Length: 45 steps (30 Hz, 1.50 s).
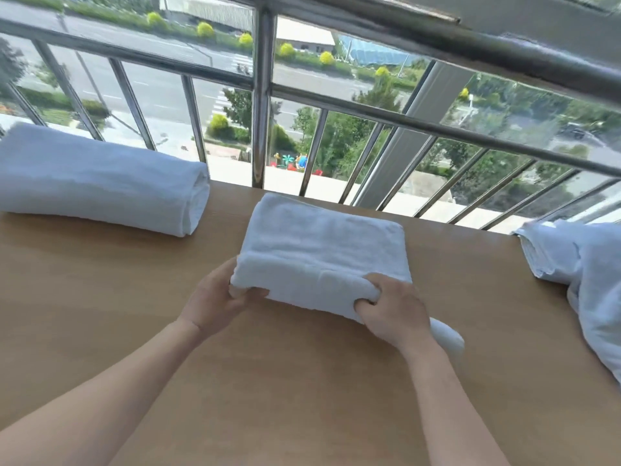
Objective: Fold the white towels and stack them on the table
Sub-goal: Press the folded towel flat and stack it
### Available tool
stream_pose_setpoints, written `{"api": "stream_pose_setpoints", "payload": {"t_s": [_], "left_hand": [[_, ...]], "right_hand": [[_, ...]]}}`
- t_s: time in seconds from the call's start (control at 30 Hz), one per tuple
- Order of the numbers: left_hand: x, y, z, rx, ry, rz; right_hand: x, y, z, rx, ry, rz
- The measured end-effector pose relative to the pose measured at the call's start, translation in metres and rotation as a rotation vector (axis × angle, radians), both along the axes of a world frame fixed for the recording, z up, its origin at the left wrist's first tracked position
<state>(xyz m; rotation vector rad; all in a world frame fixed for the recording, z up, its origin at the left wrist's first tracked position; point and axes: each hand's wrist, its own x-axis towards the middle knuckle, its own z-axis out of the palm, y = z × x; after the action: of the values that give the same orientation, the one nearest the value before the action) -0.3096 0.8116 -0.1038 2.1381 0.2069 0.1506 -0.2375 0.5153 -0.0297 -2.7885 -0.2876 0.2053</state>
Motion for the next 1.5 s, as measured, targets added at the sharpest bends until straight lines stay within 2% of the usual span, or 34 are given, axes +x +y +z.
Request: {"api": "stream_pose_setpoints", "payload": {"t_s": [0.2,0.33,0.5,0.63,0.73,0.83,0.93,1.0,1.07,1.13,1.2,1.27,1.37,1.5], "left_hand": [[0.058,-0.009,0.001,-0.11,0.1,0.17],[0.097,-0.013,0.008,-0.024,0.141,0.292],[0.133,-0.008,0.004,0.067,0.399,0.389],[0.152,-0.002,-0.002,0.105,0.561,0.444],[0.165,-0.006,-0.003,0.231,0.661,0.487],[0.163,-0.015,-0.006,0.369,0.652,0.557],[0.154,-0.02,-0.006,0.331,0.427,0.645],[0.154,-0.03,0.0,0.348,0.147,0.604],[0.159,-0.052,0.008,0.433,-0.015,0.412],[0.165,-0.079,0.008,0.487,0.04,0.159],[0.17,-0.094,0.002,0.563,0.156,0.024],[0.176,-0.095,-0.005,0.619,0.216,0.021],[0.181,-0.092,-0.018,0.71,0.26,-0.01],[0.185,-0.089,-0.021,0.699,0.284,-0.007]], "right_hand": [[0.081,0.01,0.017,-0.016,0.017,0.056],[0.143,0.025,0.02,-0.102,0.003,0.151],[0.205,0.051,-0.006,-0.225,-0.041,0.316],[0.221,0.06,-0.045,-0.193,-0.037,0.263],[0.221,0.056,-0.069,-0.156,-0.051,0.201],[0.224,0.057,-0.075,-0.135,-0.031,0.199],[0.224,0.055,-0.075,-0.156,0.008,0.217],[0.222,0.055,-0.072,-0.151,0.044,0.224],[0.224,0.059,-0.065,-0.169,0.097,0.221],[0.22,0.06,-0.058,-0.192,0.064,0.197],[0.201,0.062,-0.052,-0.105,-0.085,0.163],[0.175,0.063,-0.051,-0.029,-0.122,0.154],[0.155,0.063,-0.063,-0.157,0.049,0.243],[0.16,0.056,-0.076,-0.141,0.031,0.217]]}}
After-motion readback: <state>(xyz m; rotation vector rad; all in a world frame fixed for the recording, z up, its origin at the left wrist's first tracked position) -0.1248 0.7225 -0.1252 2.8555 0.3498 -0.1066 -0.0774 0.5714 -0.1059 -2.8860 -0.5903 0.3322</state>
